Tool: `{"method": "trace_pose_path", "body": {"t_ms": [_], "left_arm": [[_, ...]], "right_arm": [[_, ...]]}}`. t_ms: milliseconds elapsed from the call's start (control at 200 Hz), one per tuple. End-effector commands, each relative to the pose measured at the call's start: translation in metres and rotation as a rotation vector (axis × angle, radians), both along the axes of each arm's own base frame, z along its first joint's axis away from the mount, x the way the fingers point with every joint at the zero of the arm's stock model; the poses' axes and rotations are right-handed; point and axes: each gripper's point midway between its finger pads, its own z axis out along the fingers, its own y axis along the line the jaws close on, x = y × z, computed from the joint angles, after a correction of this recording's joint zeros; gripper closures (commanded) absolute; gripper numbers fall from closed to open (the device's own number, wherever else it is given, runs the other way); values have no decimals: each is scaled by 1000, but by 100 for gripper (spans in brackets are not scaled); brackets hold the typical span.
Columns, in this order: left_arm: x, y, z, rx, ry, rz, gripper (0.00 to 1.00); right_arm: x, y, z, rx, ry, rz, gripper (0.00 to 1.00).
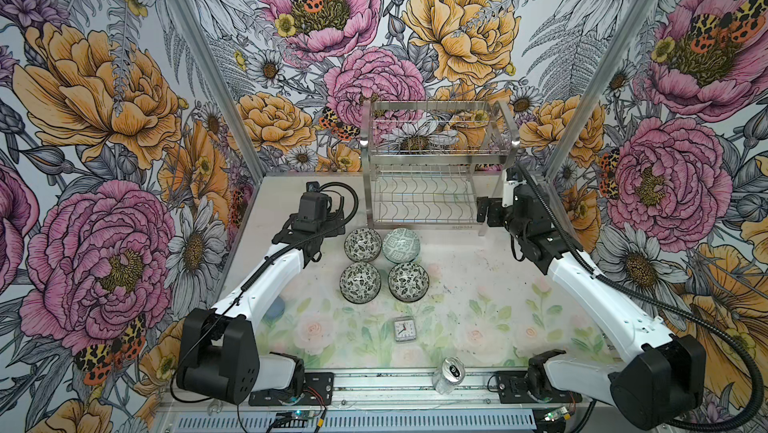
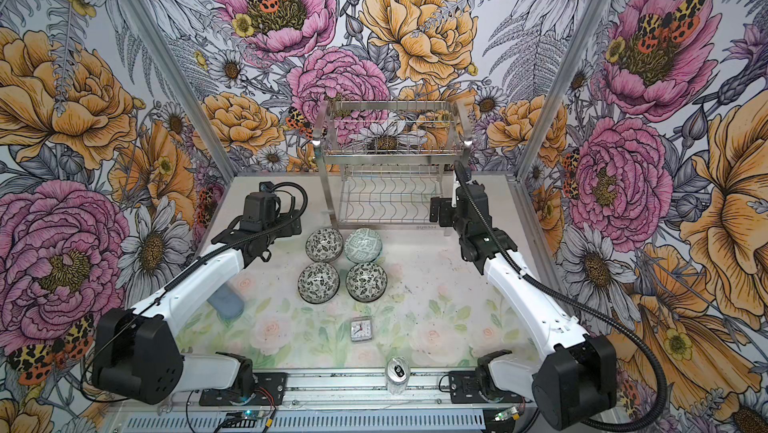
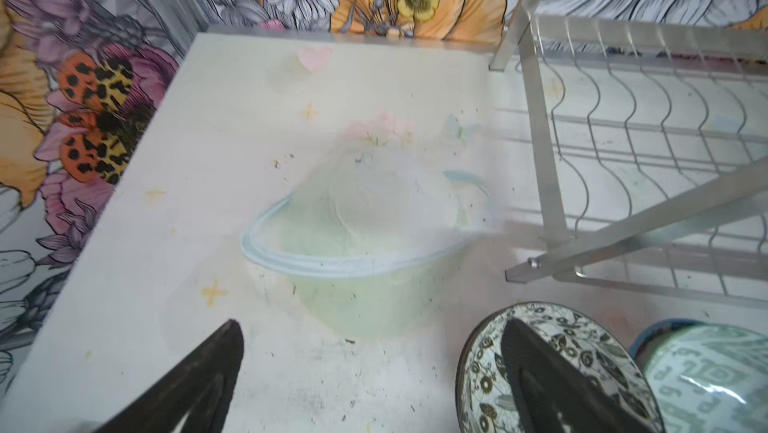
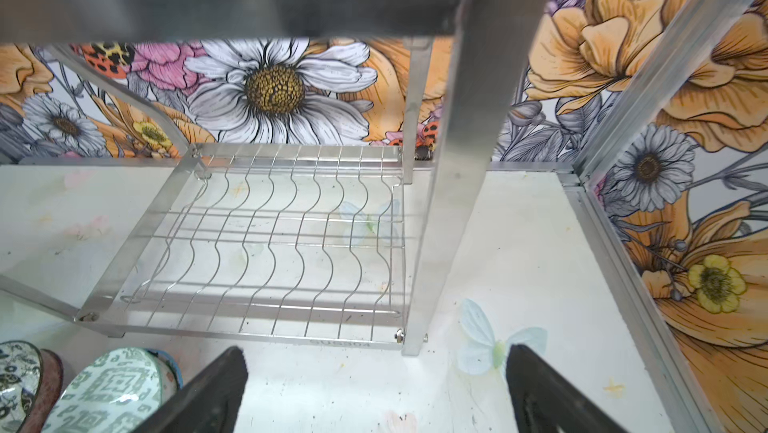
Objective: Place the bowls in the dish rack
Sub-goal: 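Move the left gripper toward the leaf-pattern bowl while the right gripper moves toward the rack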
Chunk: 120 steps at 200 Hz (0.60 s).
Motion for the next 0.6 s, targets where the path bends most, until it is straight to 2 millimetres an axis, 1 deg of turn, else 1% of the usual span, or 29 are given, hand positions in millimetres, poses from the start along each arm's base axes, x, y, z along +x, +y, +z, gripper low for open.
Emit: {"method": "trace_pose_path", "body": {"t_ms": [0, 130, 230, 345, 500, 595], "left_arm": [[-3, -23, -14, -113, 62, -59, 1], [-5, -34, -31, -147, 102, -87, 1], [-7, -43, -39, -164, 120, -113, 2], [-10, -48, -50, -171, 150, -125, 2], [-14, -52, -63, -183, 189, -128, 6], [-16, -55, -70, -192, 211, -132, 10]], "right_arm": [[-3, 14, -17, 6, 87, 32, 1], [-1, 19, -25, -8, 115, 29, 1], [2, 22, -27, -25, 129, 26, 1], [5, 27, -28, -35, 131, 36, 1], [10, 33, -30, -51, 137, 49, 2], [12, 36, -32, -66, 140, 52, 2]]}}
